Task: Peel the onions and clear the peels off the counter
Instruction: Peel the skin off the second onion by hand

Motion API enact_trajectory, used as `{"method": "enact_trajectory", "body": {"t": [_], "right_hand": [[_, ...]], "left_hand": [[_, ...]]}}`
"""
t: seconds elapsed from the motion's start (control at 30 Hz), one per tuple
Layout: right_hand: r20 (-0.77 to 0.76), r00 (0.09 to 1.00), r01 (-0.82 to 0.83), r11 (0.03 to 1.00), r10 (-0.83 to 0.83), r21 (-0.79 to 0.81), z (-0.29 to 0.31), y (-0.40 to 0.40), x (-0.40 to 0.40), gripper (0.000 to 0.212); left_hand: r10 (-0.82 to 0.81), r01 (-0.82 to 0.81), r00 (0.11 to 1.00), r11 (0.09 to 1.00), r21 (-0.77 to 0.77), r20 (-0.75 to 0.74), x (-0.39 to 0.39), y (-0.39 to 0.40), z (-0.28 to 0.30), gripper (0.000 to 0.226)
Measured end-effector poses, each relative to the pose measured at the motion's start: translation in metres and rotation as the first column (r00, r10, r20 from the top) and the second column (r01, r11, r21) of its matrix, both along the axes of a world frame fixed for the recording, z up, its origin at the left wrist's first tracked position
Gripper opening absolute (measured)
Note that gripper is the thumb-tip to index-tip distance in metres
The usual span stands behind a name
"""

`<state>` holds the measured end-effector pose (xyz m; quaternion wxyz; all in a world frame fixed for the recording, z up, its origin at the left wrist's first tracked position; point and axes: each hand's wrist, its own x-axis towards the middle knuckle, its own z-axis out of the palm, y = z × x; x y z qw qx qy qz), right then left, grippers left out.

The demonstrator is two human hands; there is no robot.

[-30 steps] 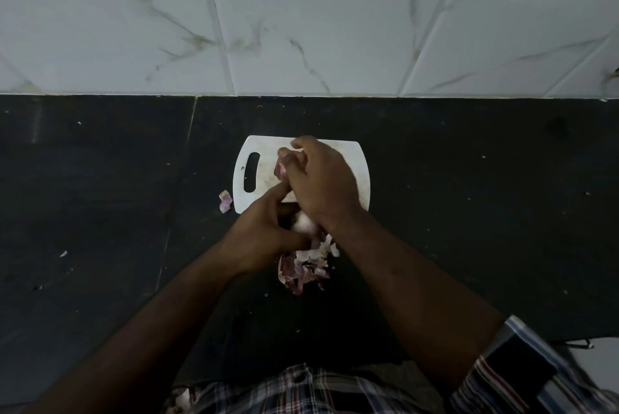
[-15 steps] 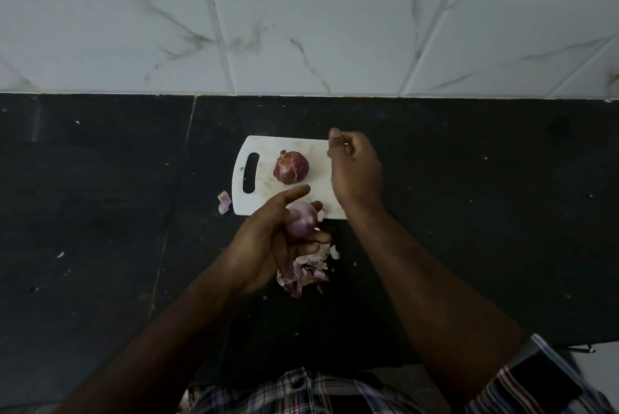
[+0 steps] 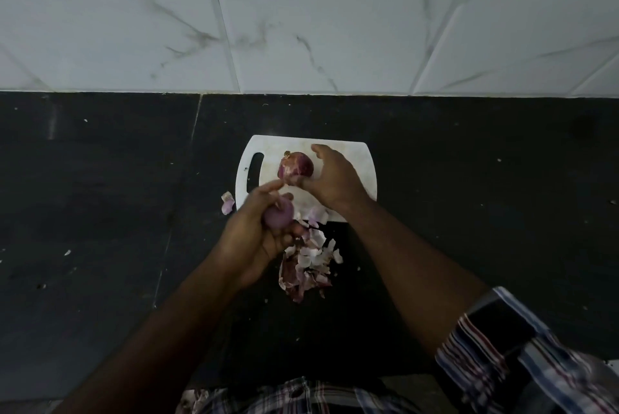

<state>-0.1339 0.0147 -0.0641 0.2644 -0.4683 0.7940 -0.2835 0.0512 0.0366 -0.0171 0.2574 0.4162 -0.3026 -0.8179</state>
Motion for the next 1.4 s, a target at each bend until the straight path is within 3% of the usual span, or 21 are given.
{"method": "enact_trajectory", "body": {"t": [0.1, 0.17, 0.23, 0.3, 0.37, 0.43, 0.5, 0.6, 0.7, 0.87, 1.13, 1.2, 1.27, 1.3, 1.4], "right_hand": [[-0.074, 0.980, -0.179, 0.982, 0.183, 0.056, -0.007, -0.019, 0.006, 0.097], [-0.160, 0.956, -0.239, 0.969, 0.246, 0.058, -0.013, -0.024, 0.008, 0.091], [-0.194, 0.957, -0.218, 0.976, 0.218, 0.018, -0.016, -0.021, 0.005, 0.081], [-0.069, 0.993, -0.103, 0.992, 0.098, -0.073, -0.013, -0.012, -0.001, 0.076], [0.255, 0.965, 0.092, 0.989, -0.059, -0.120, -0.003, 0.005, -0.010, 0.069], [0.558, 0.820, 0.210, 0.974, -0.131, -0.080, 0.005, 0.023, -0.019, 0.055], [0.703, 0.701, 0.245, 0.966, -0.119, -0.081, 0.006, 0.040, -0.026, 0.047], [0.789, 0.609, 0.276, 0.954, -0.084, -0.112, 0.005, 0.055, -0.033, 0.055], [0.787, 0.616, 0.260, 0.953, -0.039, -0.156, 0.004, 0.065, -0.039, 0.057], [0.819, 0.574, 0.248, 0.957, -0.019, -0.151, 0.010, 0.078, -0.039, 0.051], [0.849, 0.528, 0.241, 0.961, -0.012, -0.137, 0.015, 0.085, -0.033, 0.052], [0.866, 0.499, 0.234, 0.963, 0.001, -0.136, 0.019, 0.086, -0.031, 0.053], [0.875, 0.484, 0.204, 0.969, 0.023, -0.139, 0.023, 0.089, -0.027, 0.055], [0.875, 0.483, 0.177, 0.974, 0.036, -0.138, 0.025, 0.090, -0.024, 0.056], [0.875, 0.475, 0.084, 0.985, 0.095, -0.152, 0.035, 0.093, -0.013, 0.057]], "left_hand": [[0.091, -0.094, 0.992, 0.995, 0.033, 0.093, 0.009, -0.021, 0.000, 0.029], [0.097, -0.099, 0.989, 0.995, 0.013, 0.109, 0.011, -0.031, -0.001, 0.026], [0.076, -0.072, 0.992, 0.997, -0.035, 0.104, 0.011, -0.038, -0.004, 0.037], [0.040, -0.028, 0.989, 0.996, -0.087, 0.141, 0.008, -0.044, -0.008, 0.048], [-0.001, 0.040, 0.972, 0.986, -0.163, 0.236, 0.000, -0.051, -0.014, 0.048], [-0.023, 0.161, 0.908, 0.942, -0.295, 0.419, -0.014, -0.061, -0.024, 0.043], [-0.015, 0.285, 0.835, 0.867, -0.409, 0.550, -0.031, -0.072, -0.034, 0.040], [-0.017, 0.372, 0.815, 0.782, -0.500, 0.580, -0.057, -0.087, -0.047, 0.040], [0.021, 0.442, 0.775, 0.696, -0.565, 0.632, -0.077, -0.097, -0.054, 0.044], [0.020, 0.520, 0.707, 0.662, -0.540, 0.706, -0.089, -0.105, -0.061, 0.043], [-0.067, 0.556, 0.687, 0.691, -0.463, 0.724, -0.084, -0.106, -0.056, 0.066], [0.021, 0.521, 0.688, 0.681, -0.514, 0.725, -0.074, -0.102, -0.046, 0.062], [0.072, 0.381, 0.790, 0.721, -0.579, 0.609, -0.057, -0.090, -0.032, 0.049], [0.018, 0.324, 0.851, 0.768, -0.553, 0.524, -0.048, -0.080, -0.023, 0.043], [-0.307, 0.361, 0.929, 0.878, -0.316, 0.208, -0.021, -0.041, -0.009, 0.052]]}}
